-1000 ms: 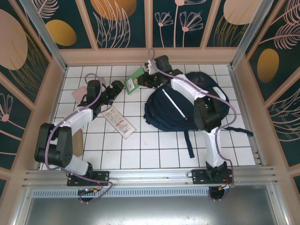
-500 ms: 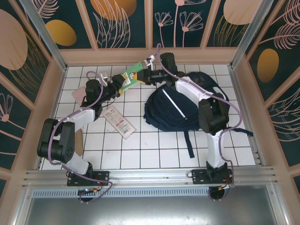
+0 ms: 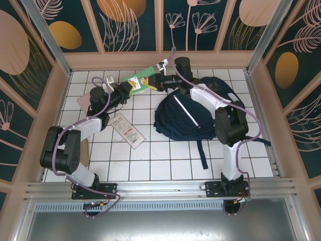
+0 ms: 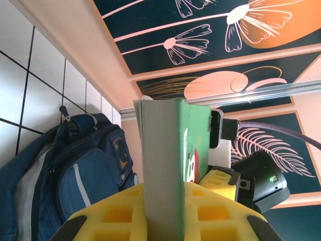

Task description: Pack books, pencil case, and school supplies into a backpack

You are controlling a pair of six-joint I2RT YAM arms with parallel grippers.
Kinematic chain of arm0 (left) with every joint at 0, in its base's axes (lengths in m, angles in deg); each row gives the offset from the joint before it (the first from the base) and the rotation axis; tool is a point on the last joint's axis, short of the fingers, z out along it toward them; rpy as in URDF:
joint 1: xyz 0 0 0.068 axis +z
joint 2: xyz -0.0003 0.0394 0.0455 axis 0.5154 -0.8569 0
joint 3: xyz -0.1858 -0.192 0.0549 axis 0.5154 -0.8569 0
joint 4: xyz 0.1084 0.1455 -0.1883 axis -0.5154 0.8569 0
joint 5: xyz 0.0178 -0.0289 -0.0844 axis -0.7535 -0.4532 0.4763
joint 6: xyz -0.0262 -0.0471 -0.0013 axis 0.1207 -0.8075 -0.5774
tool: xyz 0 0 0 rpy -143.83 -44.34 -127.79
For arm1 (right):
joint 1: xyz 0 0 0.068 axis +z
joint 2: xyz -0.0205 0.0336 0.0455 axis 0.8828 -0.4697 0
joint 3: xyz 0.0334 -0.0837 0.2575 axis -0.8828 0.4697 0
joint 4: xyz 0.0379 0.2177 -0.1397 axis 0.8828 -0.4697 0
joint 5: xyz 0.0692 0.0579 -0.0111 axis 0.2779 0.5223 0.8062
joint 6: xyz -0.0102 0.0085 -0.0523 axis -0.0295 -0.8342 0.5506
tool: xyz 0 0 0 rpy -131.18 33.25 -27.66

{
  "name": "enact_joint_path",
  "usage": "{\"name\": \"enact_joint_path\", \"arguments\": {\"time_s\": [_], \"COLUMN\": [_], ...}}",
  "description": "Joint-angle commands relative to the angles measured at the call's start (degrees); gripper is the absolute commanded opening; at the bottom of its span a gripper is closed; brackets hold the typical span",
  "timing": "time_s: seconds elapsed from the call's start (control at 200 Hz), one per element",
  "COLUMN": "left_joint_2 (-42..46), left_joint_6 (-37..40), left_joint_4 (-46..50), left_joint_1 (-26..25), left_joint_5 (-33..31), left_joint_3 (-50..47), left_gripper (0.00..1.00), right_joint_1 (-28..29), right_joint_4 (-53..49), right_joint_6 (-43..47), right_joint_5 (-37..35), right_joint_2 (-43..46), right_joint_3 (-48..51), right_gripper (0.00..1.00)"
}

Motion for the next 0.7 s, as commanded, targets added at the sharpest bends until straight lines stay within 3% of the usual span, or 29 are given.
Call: {"name": "enact_joint_path", "arguments": {"time_s": [0.0, 0.16, 0.48, 0.695], "left_joint_2": [2.87, 5.62, 11.90, 15.05], "left_joint_6": [1.92, 5.90, 14.54, 16.85], "left_joint_4": [1.41, 7.46, 20.63, 23.74], "left_joint_1": [0.25, 0.22, 0.22, 0.26], "left_joint_5": [-0.32, -1.36, -4.95, -5.92], "left_joint_3": [0.07, 0.18, -0.28, -2.96], "left_gripper": [0.03, 0.01, 0.00, 0.00], "right_joint_1": [-0.21, -0.94, 2.49, 7.52], "right_joint_4": [-6.83, -22.47, -38.86, -42.23], "right_joint_6": [7.36, 19.10, 32.40, 36.34], "right_joint_5": [-3.14, -20.20, -54.82, -66.14], "right_joint_2": [4.65, 9.20, 18.56, 19.24], "right_joint_3": [0.39, 2.55, 13.81, 17.88], "right_gripper": [0.40, 0.48, 0.47, 0.48]}}
